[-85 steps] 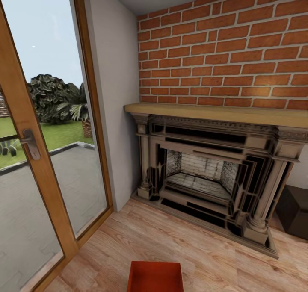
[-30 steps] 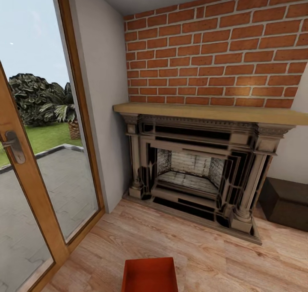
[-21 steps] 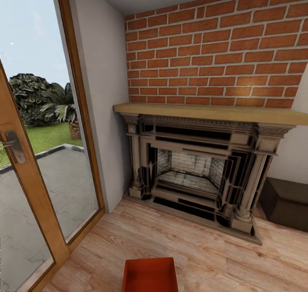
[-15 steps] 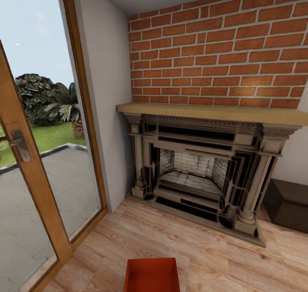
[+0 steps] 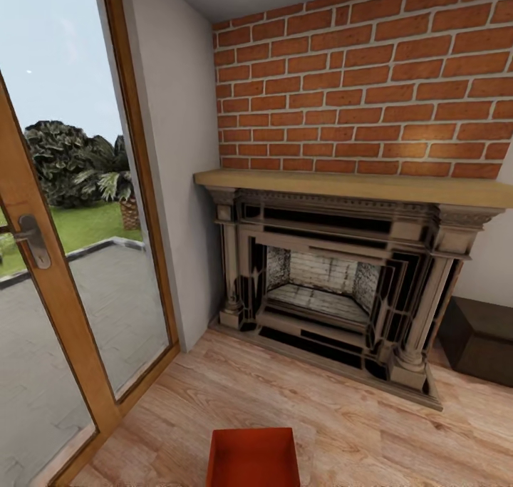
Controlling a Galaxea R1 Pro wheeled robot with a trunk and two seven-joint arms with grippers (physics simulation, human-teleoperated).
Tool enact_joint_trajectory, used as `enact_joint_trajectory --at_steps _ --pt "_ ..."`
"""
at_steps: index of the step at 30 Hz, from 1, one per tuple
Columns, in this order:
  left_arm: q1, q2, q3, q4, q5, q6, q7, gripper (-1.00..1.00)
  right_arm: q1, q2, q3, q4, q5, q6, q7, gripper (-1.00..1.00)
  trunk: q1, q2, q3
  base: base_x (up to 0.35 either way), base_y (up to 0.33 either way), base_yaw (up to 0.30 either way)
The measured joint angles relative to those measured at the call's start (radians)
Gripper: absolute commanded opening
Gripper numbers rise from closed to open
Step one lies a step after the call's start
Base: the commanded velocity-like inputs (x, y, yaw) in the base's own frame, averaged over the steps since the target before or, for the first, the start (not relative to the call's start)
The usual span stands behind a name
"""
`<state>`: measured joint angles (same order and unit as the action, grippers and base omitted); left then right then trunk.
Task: Move the two storage containers from the living room to the garage. In the garage, place one container on the floor and stack the other container on top of it (either order is fine).
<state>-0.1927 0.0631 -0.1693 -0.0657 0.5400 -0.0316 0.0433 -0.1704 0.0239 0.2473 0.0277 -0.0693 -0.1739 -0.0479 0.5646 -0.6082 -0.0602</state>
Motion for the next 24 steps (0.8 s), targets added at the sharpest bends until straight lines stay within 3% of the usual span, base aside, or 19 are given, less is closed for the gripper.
enact_joint_trajectory --at_steps 24 --pt "0.000 -0.001 0.000 0.000 -0.006 0.000 -0.001 1.00 0.000 -0.001 0.003 0.000 0.006 0.003 0.001 1.00 0.000 0.000 -0.039 0.000 0.000 0.000"
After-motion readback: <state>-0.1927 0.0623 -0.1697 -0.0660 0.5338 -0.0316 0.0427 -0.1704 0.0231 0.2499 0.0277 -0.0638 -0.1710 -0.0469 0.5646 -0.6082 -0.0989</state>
